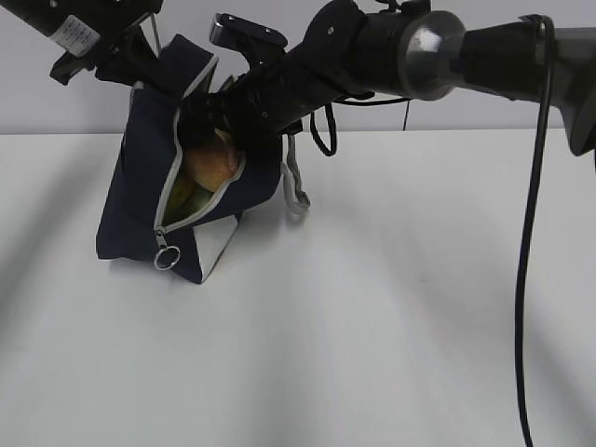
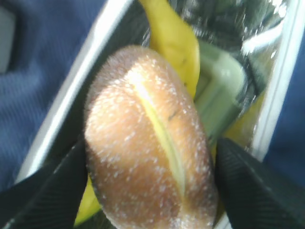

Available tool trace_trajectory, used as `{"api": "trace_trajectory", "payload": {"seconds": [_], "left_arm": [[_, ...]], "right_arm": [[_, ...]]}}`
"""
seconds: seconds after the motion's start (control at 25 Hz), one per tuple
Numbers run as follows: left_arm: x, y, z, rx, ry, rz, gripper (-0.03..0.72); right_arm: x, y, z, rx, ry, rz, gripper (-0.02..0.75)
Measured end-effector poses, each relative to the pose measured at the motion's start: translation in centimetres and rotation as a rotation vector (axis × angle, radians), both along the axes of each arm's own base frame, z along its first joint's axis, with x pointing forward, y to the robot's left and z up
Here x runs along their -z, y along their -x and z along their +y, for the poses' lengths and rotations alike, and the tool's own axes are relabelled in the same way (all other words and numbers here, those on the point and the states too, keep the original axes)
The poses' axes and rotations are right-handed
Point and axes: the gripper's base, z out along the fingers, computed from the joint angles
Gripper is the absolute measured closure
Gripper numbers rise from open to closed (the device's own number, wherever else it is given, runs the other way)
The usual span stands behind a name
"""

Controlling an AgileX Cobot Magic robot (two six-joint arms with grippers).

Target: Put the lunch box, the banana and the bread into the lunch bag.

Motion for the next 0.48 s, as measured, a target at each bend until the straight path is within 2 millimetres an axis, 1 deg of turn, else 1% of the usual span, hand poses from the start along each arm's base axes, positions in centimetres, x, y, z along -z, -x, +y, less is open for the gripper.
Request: {"api": "trace_trajectory", "payload": {"seconds": [0.16, 0.4, 0.48], "left_arm": [[0.00, 0.01, -0.04, 0.001, 0.000, 0.000, 0.689], [0.00, 0.01, -0.03, 0.001, -0.001, 0.000, 0.689], [0.00, 0.01, -0.03, 0.001, -0.001, 0.000, 0.689]], "right_arm": [[-0.24, -0.39, -0.07, 0.023, -0.006, -0.047, 0.131], [-0.32, -0.38, 0.01, -0.014, 0.022, -0.088, 0.131], [-0.88, -0.37, 0.12, -0.040, 0.029, -0.101, 0.131]]}}
